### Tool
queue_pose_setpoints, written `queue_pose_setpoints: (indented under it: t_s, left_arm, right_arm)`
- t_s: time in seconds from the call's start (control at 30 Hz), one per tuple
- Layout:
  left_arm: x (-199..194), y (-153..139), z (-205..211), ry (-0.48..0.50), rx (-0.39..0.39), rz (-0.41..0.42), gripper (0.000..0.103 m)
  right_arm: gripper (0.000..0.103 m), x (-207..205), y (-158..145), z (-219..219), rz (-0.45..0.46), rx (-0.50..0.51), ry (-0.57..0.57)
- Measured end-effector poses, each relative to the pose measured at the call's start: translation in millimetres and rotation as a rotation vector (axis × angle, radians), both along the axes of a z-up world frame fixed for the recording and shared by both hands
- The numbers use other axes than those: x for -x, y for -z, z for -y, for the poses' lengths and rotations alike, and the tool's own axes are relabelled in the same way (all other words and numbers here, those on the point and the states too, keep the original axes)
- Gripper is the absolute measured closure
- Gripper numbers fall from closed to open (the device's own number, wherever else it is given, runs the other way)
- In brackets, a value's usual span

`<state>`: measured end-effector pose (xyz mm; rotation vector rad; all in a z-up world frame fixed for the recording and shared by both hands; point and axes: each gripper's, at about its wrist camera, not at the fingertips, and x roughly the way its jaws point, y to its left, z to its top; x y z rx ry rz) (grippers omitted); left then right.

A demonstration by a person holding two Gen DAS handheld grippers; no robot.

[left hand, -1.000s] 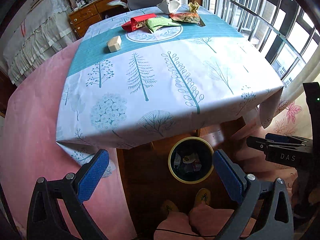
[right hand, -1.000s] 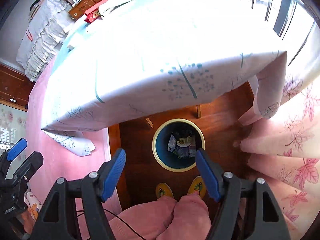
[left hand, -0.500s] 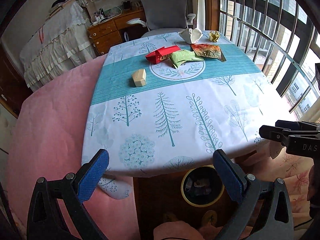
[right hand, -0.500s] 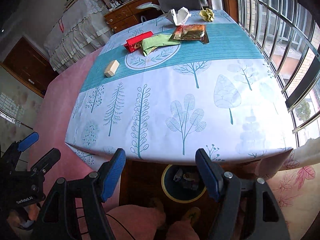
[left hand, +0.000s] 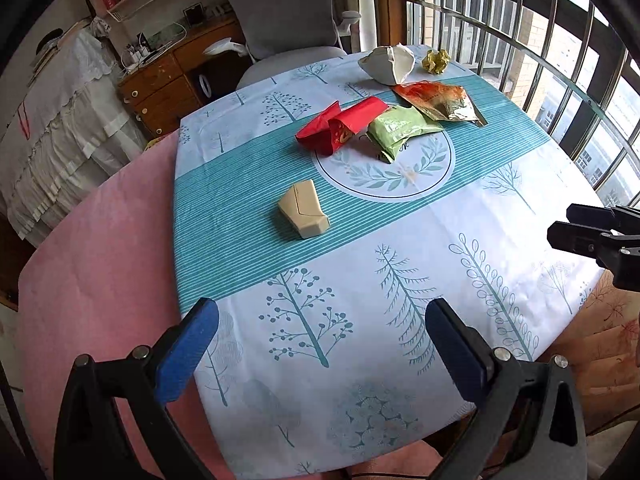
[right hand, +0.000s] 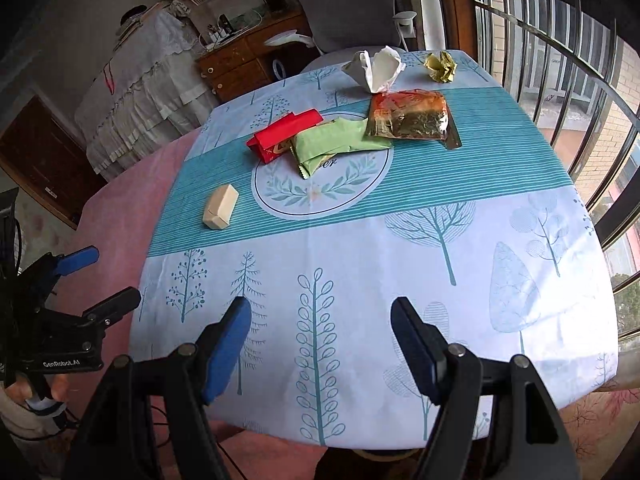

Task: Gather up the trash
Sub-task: 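Grasp the beige box with the left tool while the right grasps the red packet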

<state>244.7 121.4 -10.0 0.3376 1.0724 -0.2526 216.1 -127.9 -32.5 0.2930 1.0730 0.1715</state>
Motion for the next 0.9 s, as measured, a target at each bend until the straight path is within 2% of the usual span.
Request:
queue_pose_setpoints:
  t_s: [0.07,0.2,0.37,0.53,0.63,0.7,0.8,0.9]
  left_arm:
    - [-30,13,-11,0.047,-0.009,-0.033,0.001]
    - [-85,40,-28,0.151,0.023,-0.101,0.001]
    - [-132,74,-30,0.319,0.036,-0.165,0.001]
    - [-151,101,-22,0.491,0.049,-0.219,0.001]
    - [-154,113,-15,0.566,0.028,-0.207,0.001]
    - [-156,119,-11,0.591,0.024,-0.198,0.002]
    - [-165,124,-7,0.597,0.047,-0.200,0.008]
    - [-173,124,-3,0.594,0.065,-0.183,0.020]
  right_arm:
    - [0.030,-20,6,-8,-0.019,-0.018,0.043]
    - [0.030,-53,17,-29,-0.024,-0.018,0.082]
    - [0.030,-82,34,-51,-0.043,0.017,0.098]
    - [0.030,-102,49,-61,-0.073,0.039,0.123]
    - [0.030,-108,56,-60,-0.087,0.041,0.149]
    - [0.030,-111,60,-59,-0.096,0.030,0.168]
    - [0.030,-117,64,-57,-0.110,0.008,0.202]
    - [0.030,-123,63,-55,-0.111,-0.020,0.230]
